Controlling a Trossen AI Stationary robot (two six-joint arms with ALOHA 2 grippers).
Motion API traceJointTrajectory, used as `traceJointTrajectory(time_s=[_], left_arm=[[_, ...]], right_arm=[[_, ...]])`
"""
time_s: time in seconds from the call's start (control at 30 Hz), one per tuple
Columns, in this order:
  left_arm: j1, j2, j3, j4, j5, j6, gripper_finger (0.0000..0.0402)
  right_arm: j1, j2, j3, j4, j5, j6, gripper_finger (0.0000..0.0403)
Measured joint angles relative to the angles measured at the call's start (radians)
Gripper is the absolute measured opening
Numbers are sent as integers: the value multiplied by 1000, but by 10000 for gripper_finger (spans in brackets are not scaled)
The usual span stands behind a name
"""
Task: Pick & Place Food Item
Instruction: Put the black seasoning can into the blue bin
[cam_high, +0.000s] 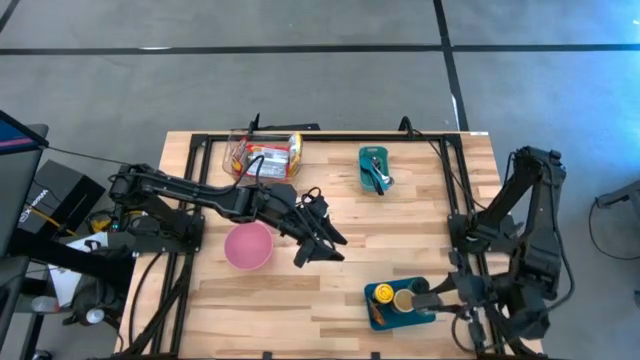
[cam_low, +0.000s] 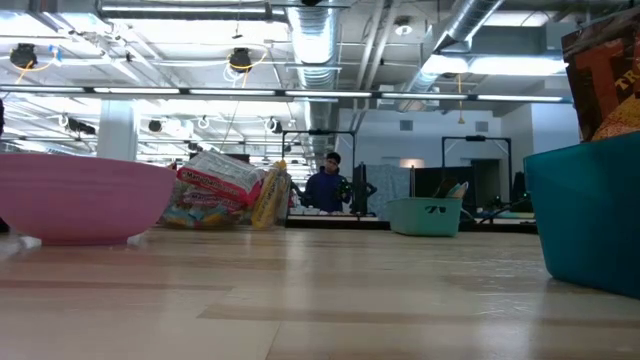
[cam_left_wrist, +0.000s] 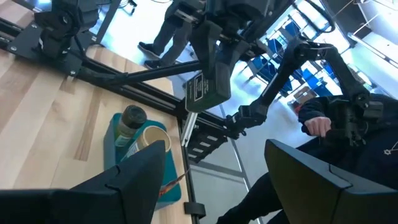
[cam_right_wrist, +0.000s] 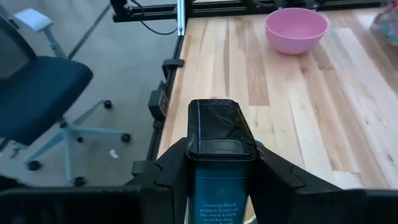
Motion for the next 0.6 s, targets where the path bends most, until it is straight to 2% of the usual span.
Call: traceJointTrajectory(time_s=[0.2,0.6], left_arm=[[0,0,0,0,0,0,271],[0,0,0,0,0,0,271]], right_arm=[[18,99,0,-1,54,28,121],[4,291,-1,12,126,209,121]])
